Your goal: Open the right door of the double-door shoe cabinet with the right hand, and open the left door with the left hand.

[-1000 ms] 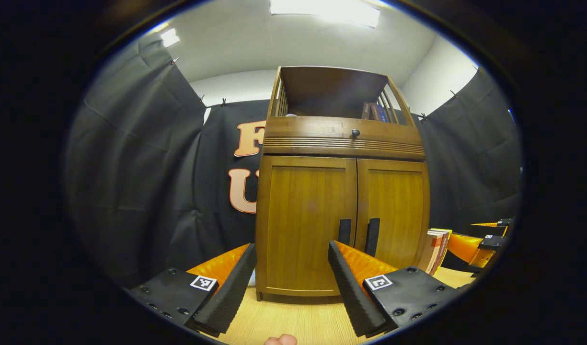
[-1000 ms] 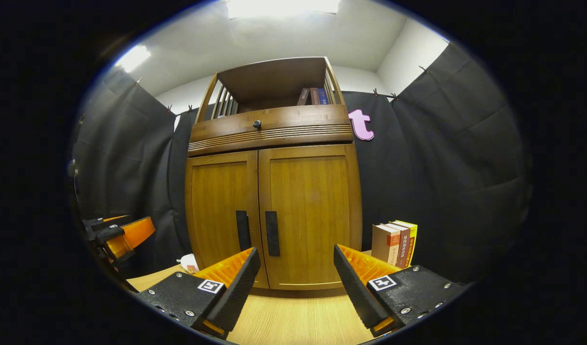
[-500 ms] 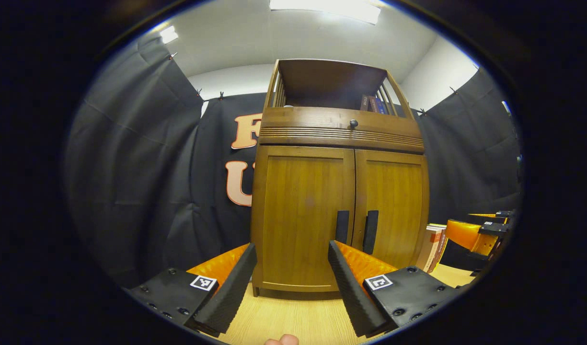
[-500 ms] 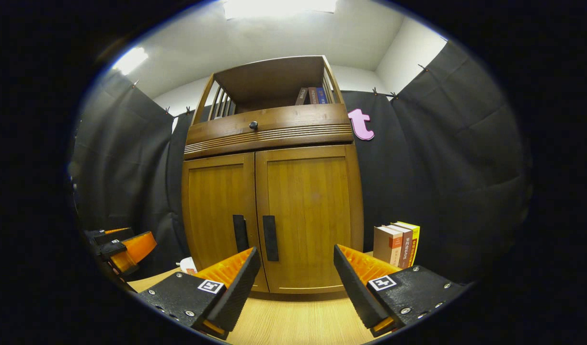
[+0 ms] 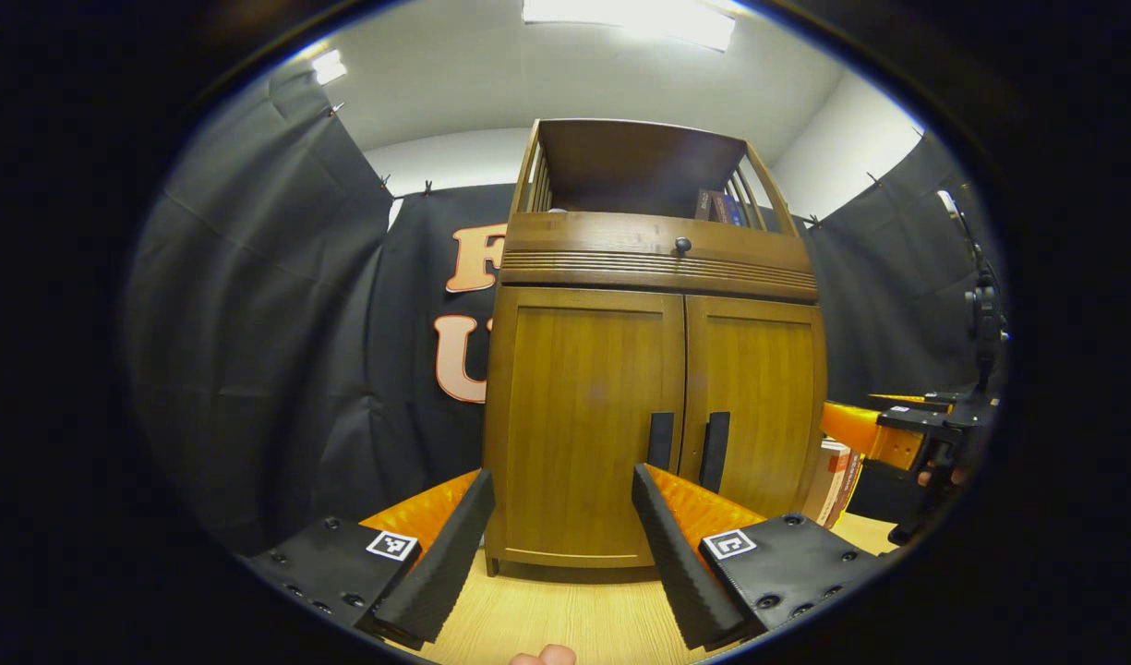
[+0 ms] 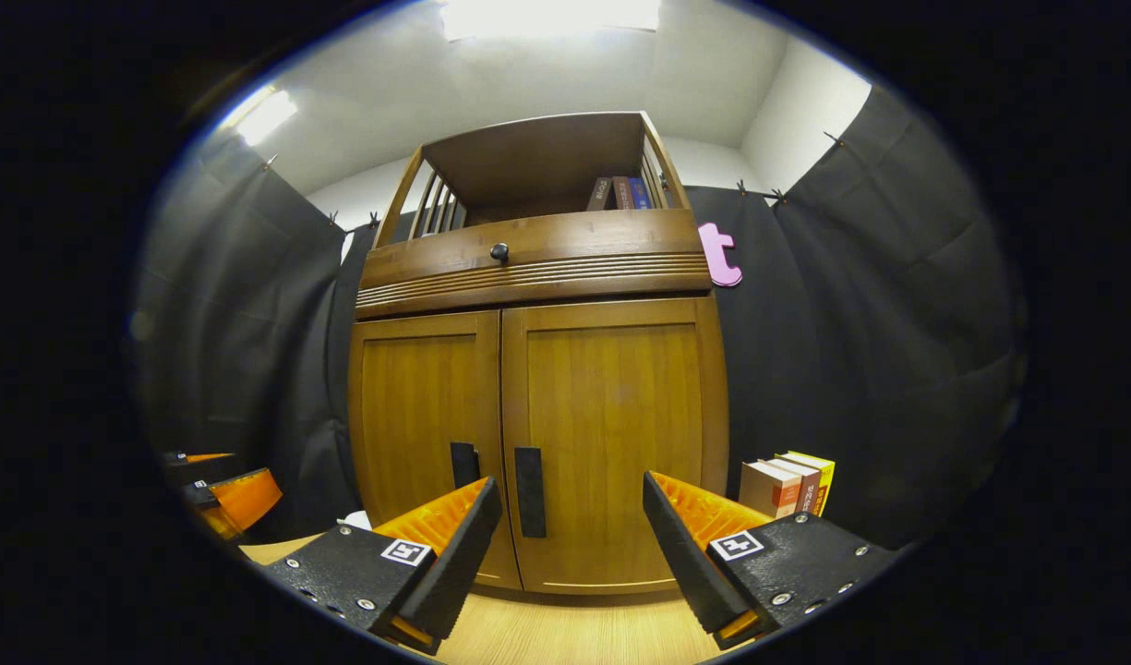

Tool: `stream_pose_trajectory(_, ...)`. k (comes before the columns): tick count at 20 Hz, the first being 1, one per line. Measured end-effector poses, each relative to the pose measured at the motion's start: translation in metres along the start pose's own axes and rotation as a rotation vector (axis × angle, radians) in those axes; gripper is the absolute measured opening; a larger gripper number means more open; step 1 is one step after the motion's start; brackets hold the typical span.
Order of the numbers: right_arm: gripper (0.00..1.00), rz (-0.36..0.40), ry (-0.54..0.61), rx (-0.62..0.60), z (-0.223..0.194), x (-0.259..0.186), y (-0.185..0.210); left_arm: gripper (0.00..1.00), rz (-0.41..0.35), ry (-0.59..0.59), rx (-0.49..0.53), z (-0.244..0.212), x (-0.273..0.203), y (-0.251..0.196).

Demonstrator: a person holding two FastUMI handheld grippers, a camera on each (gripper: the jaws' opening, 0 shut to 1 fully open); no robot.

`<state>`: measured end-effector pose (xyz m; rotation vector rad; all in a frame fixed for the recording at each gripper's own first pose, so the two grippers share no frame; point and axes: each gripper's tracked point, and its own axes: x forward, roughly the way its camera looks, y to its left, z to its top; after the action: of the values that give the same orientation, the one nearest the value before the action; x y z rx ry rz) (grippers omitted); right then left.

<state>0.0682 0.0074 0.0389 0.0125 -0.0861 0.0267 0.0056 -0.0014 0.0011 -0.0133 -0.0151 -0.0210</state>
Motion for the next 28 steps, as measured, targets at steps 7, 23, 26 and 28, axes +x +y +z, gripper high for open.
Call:
stream_pose_trajectory(7, 0.94, 0.026, -0.037, -0.023, 0.014, 0.049, 0.009, 0.97, 0.007, 0.006, 0.007, 0.0, 0.0, 0.006)
stream_pose_trajectory(23, 0.98, 0.041, 0.116, -0.058, -0.068, 0.165, 0.037, 0.93, 0.028, 0.005, 0.019, 0.005, -0.009, 0.019)
stream_pose_trajectory(26, 0.96, 0.031, 0.14, -0.031, -0.075, 0.172, 0.039, 0.97, 0.028, 0.003, 0.023, 0.005, -0.007, 0.021)
stream_pose_trajectory(28, 0.86, 0.019, 0.146, -0.02, -0.079, 0.178, 0.038, 0.97, 0.025, 0.002, 0.022, 0.006, -0.006, 0.021)
